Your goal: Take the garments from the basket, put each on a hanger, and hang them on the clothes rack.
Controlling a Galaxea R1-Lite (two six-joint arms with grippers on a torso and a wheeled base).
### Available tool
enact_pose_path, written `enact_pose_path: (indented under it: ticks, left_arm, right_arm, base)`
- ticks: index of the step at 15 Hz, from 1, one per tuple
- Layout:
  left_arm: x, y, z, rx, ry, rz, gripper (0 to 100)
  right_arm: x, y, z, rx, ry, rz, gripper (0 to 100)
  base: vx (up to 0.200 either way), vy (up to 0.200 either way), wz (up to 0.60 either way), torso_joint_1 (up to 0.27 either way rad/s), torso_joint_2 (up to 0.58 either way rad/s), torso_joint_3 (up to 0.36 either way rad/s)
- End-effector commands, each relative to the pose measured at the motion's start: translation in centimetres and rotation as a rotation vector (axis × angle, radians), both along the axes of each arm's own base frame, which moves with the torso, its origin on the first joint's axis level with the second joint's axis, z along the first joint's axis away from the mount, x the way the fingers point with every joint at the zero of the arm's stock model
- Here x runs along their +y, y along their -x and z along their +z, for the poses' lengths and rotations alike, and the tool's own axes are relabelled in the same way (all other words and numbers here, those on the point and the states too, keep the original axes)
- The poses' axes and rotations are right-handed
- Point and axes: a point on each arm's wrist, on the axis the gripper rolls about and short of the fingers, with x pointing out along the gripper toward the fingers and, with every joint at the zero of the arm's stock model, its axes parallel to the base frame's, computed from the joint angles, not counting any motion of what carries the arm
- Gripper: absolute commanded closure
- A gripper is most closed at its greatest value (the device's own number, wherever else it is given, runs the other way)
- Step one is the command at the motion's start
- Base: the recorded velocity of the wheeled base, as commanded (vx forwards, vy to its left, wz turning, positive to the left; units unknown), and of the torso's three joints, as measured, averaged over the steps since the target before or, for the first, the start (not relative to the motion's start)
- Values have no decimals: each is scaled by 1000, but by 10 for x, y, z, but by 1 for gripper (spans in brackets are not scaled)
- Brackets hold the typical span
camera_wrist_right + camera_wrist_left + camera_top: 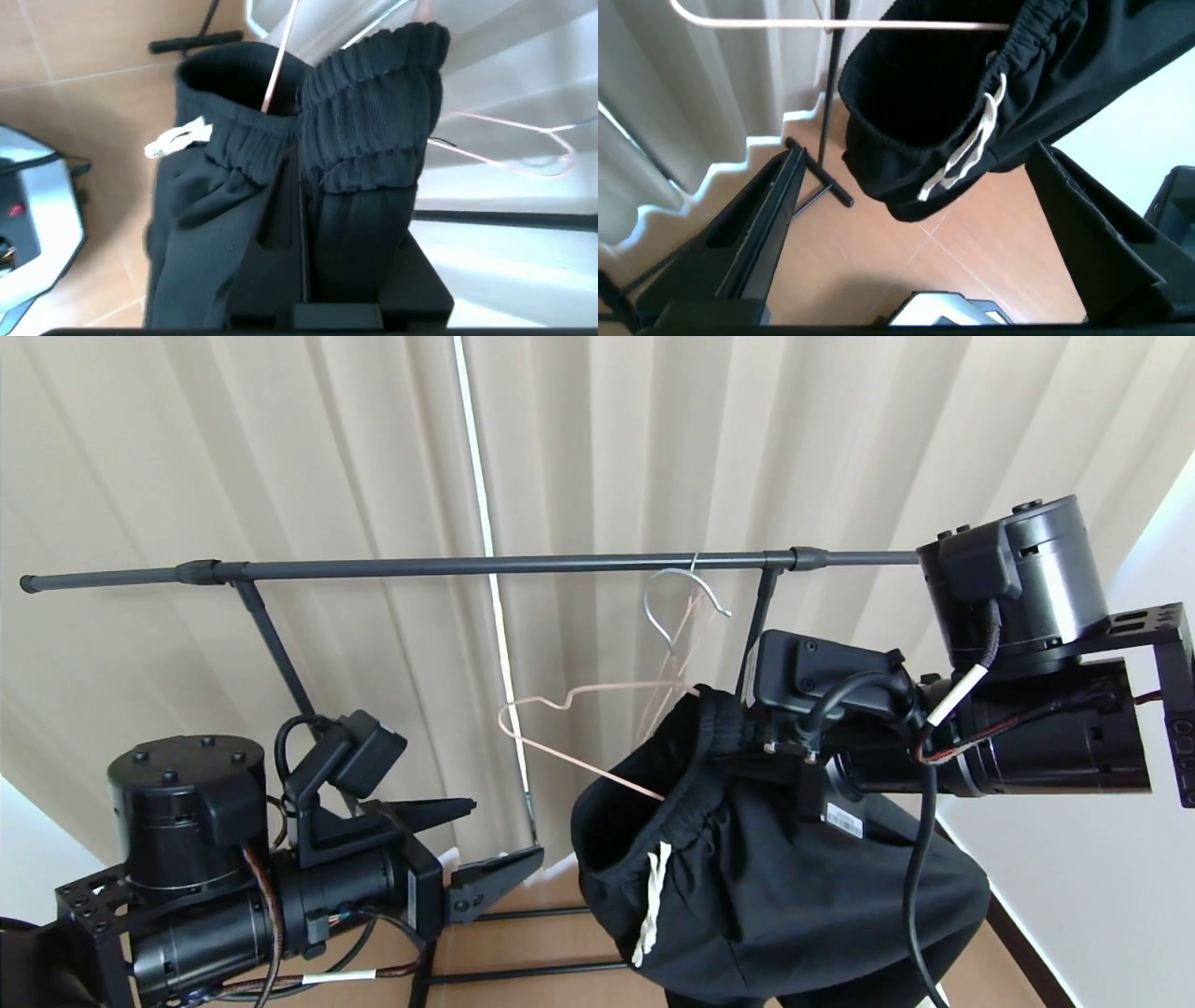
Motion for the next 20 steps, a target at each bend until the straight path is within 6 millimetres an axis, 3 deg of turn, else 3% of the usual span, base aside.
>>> enact_pose_path:
  ticks: [1, 6, 20]
  left_arm:
    - [-3, -2, 10, -13, 5, 12, 0]
    - [-20, -13, 11, 148, -12, 106, 0]
    - [-49, -47, -14, 220, -36, 347, 0]
  right_arm:
    - [-3, 3, 3, -31, -21, -3, 100]
    - [1, 0, 7, -107, -83, 1, 100]
    - [5, 18, 12, -115, -105, 52, 100]
  base:
    - [0, 0, 0, 0, 0, 0]
    - [0, 0, 0, 0, 0, 0]
    - [0, 0, 0, 0, 0, 0]
